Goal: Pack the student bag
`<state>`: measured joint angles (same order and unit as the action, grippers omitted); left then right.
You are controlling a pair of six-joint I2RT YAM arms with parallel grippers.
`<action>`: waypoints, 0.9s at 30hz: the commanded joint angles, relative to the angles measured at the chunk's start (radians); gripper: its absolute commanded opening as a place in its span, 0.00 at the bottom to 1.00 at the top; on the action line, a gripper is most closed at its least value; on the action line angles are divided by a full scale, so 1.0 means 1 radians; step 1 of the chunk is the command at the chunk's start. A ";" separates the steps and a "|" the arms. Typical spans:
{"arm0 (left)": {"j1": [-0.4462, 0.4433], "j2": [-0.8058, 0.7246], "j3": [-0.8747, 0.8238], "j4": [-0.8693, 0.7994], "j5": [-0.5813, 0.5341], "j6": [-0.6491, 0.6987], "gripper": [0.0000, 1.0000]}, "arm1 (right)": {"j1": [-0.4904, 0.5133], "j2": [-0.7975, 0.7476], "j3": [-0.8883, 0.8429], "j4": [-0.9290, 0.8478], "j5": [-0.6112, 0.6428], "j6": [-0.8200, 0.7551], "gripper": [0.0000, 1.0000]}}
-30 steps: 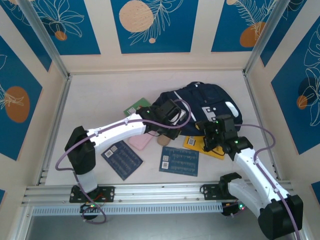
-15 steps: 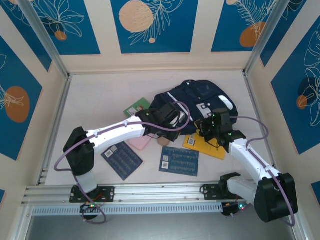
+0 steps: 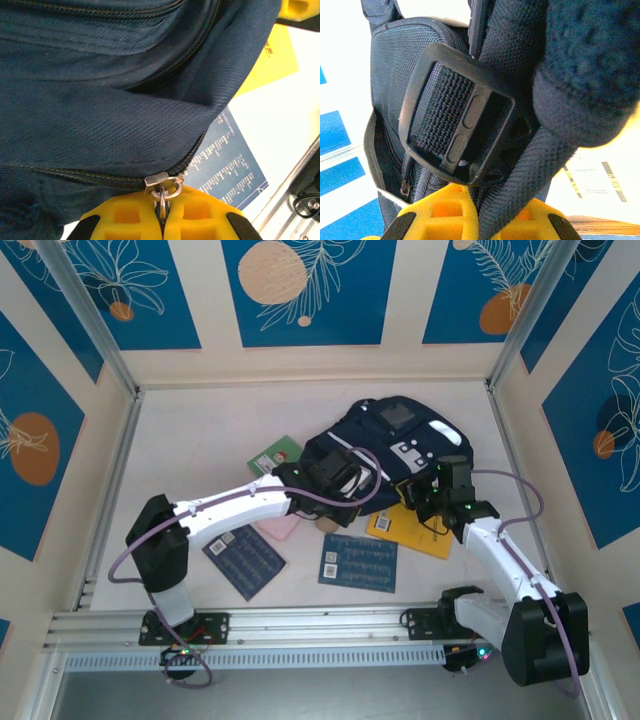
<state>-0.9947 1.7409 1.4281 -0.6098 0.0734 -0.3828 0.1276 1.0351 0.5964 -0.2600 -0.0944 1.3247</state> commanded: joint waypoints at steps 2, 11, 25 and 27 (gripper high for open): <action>0.029 -0.089 -0.032 -0.072 -0.010 0.019 0.00 | -0.035 -0.010 0.049 -0.036 0.039 -0.098 0.00; 0.125 -0.139 -0.112 -0.077 0.034 0.030 0.00 | -0.081 0.014 0.091 -0.080 0.025 -0.177 0.00; 0.217 -0.165 -0.162 -0.024 0.176 0.047 0.00 | -0.090 0.078 0.156 -0.145 0.048 -0.251 0.39; 0.209 -0.173 -0.160 0.003 0.204 0.033 0.00 | -0.076 0.074 0.174 -0.185 0.067 -0.230 0.56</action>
<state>-0.7959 1.6165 1.2766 -0.5915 0.2295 -0.3344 0.0582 1.1122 0.7212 -0.4179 -0.1040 1.1179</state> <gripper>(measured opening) 0.047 0.511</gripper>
